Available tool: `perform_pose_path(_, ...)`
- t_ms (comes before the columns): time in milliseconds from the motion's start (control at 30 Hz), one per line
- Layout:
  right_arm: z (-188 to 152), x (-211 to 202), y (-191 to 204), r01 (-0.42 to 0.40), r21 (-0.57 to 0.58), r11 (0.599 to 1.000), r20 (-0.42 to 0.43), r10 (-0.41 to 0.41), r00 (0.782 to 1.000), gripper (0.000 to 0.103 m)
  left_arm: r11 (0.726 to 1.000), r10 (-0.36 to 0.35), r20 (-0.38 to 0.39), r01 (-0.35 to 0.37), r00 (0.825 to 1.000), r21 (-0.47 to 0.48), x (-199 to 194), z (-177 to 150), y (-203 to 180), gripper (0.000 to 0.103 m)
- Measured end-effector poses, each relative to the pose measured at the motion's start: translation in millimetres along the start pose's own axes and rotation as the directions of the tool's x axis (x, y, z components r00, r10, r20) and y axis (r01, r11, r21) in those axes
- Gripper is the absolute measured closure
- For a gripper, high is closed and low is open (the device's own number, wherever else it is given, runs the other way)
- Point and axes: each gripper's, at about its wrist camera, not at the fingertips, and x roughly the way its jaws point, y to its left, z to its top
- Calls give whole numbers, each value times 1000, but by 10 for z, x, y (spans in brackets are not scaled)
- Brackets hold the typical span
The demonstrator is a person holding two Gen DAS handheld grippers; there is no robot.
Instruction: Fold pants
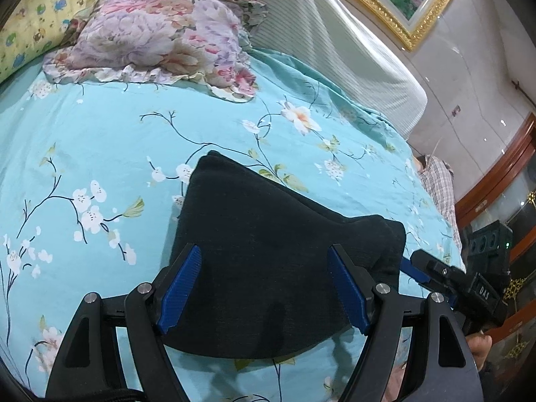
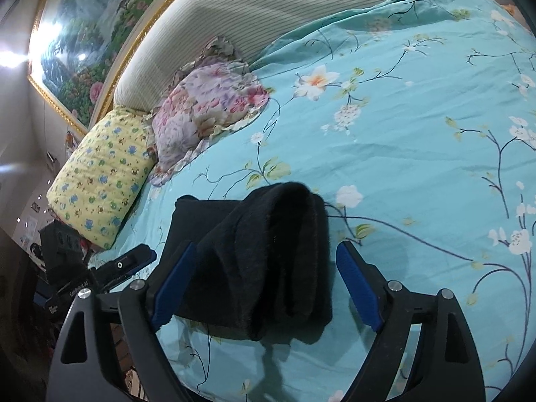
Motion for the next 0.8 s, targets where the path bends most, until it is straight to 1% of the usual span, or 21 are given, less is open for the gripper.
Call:
perform_pose_path(300,-103,202,27,5,0,1000,-47,-5,999,17,999,12,-14,-12,1000,-34,58,53,137,24)
perform_pose_path(633,-118,349,-85,10,20,1000,-81,-8,997,17,998,11,-76,-15,997,-62,319,82,257,23)
perform_pose_path(800,-122,379,-104,8,22,1000,-85,-6,996,17,997,3,-93,-10,996,-78,423,94,278,21)
